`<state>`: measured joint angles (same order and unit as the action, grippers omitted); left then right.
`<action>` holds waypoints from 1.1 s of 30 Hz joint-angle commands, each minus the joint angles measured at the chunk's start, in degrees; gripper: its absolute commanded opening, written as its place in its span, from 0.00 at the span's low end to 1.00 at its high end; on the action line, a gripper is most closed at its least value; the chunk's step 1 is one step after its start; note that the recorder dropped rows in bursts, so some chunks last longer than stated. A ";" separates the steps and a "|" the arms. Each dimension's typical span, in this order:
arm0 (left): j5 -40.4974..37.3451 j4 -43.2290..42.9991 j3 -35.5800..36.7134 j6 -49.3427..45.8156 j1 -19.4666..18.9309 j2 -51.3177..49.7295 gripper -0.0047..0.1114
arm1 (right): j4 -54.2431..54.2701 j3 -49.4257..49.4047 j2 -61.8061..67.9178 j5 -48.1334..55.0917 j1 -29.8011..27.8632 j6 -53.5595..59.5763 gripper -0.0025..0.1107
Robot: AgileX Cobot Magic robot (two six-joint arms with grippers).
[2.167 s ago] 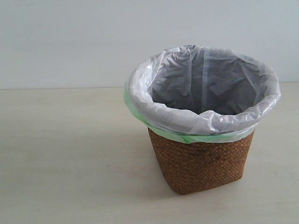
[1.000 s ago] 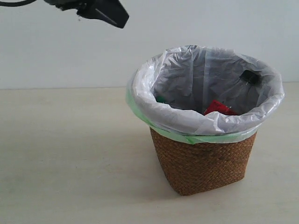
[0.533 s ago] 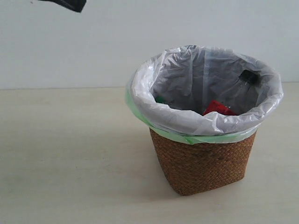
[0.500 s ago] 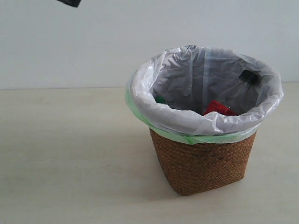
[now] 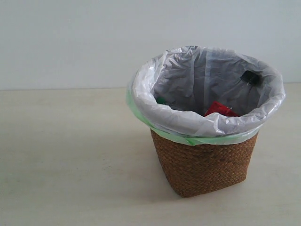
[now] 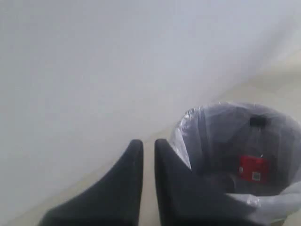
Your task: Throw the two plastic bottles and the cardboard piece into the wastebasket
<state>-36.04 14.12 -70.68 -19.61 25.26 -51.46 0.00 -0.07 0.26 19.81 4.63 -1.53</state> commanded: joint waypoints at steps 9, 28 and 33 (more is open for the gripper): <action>13.95 2.79 21.36 0.10 -0.10 24.40 0.11 | -0.37 0.07 -0.26 -0.42 -0.35 0.26 0.02; 16.71 2.46 44.31 -0.54 -0.10 50.32 0.11 | 0.00 0.07 -0.26 -0.32 -0.35 0.26 0.02; 15.27 4.10 45.01 -0.46 -0.10 51.46 0.11 | 0.00 0.07 -0.26 -0.32 -0.35 0.26 0.02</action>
<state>-20.48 17.09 -26.16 -20.05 25.26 -0.31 0.00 -0.07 0.26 19.81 4.63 -1.53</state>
